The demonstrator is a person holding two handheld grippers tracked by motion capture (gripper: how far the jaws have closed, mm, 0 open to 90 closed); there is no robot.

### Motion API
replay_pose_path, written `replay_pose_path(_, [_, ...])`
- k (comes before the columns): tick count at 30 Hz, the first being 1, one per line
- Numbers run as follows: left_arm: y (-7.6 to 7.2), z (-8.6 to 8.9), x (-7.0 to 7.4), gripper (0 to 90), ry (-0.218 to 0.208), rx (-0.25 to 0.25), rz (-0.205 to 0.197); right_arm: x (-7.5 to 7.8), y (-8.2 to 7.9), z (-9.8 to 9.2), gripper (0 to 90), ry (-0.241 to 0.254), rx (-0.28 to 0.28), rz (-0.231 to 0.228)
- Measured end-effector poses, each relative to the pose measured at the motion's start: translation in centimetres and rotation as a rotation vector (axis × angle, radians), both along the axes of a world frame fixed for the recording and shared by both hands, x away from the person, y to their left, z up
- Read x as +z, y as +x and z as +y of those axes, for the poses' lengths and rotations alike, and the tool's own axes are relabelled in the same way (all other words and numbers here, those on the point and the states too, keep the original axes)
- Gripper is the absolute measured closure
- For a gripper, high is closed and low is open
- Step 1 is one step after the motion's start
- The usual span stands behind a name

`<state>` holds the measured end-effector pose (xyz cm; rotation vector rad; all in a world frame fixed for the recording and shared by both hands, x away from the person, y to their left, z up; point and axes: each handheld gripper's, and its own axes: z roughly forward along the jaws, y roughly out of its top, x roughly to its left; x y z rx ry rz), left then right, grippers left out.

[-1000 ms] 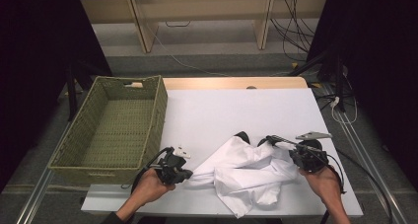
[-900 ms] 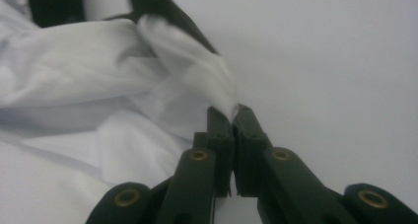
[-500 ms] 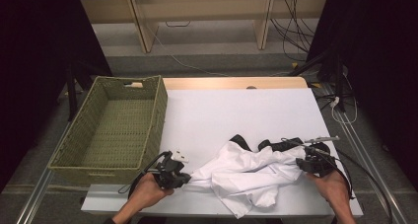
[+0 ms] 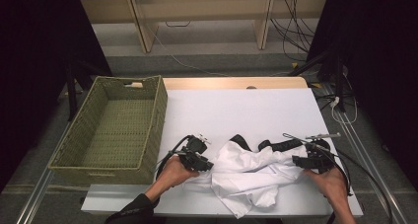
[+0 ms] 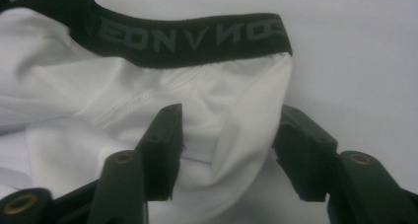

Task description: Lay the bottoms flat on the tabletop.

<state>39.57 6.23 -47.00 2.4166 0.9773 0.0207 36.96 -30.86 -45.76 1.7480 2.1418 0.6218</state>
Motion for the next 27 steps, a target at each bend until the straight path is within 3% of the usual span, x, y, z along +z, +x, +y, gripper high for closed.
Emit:
replay_pose_path(1, [-0.1, 0.0, 0.0, 82.7, 0.0, -0.005, -0.011, 0.0, 0.0, 0.0, 55.3, 0.0, 0.0, 0.0])
replay_pose_path(3, [-0.2, 0.2, 0.3, 87.4, 0.008, -0.019, -0.013, -0.4, 0.2, 0.1, 64.5, 0.001, 0.016, 0.023])
replay_pose_path(7, [-0.9, 0.9, 0.7, 88.2, 0.003, -0.031, -0.033, -0.4, 0.1, 0.5, 82.1, -0.004, 0.043, 0.034])
replay_pose_path(10, [-1.8, 1.6, 0.9, 88.2, 0.006, -0.041, -0.049, -0.3, -0.3, 0.7, 86.1, -0.004, 0.064, 0.04])
replay_pose_path(17, [-3.8, 3.9, 0.9, 88.2, 0.025, -0.043, -0.036, 0.1, -1.8, 1.8, 86.4, 0.007, 0.138, 0.067])
replay_pose_path(23, [-4.8, 4.8, 1.0, 88.0, 0.023, -0.038, -0.031, 0.0, -2.3, 2.5, 84.7, -0.009, 0.154, 0.08])
replay_pose_path(24, [-4.9, 4.8, 1.1, 87.0, 0.022, -0.034, -0.034, 0.1, -2.4, 2.5, 78.8, -0.013, 0.152, 0.077])
replay_pose_path(25, [-4.9, 4.8, 1.2, 87.0, 0.016, -0.026, -0.037, 0.1, -2.4, 2.5, 78.8, -0.013, 0.152, 0.077])
replay_pose_path(27, [-4.7, 4.7, 1.5, 84.6, 0.008, -0.004, -0.053, 0.2, -2.4, 2.2, 65.3, -0.003, 0.135, 0.066])
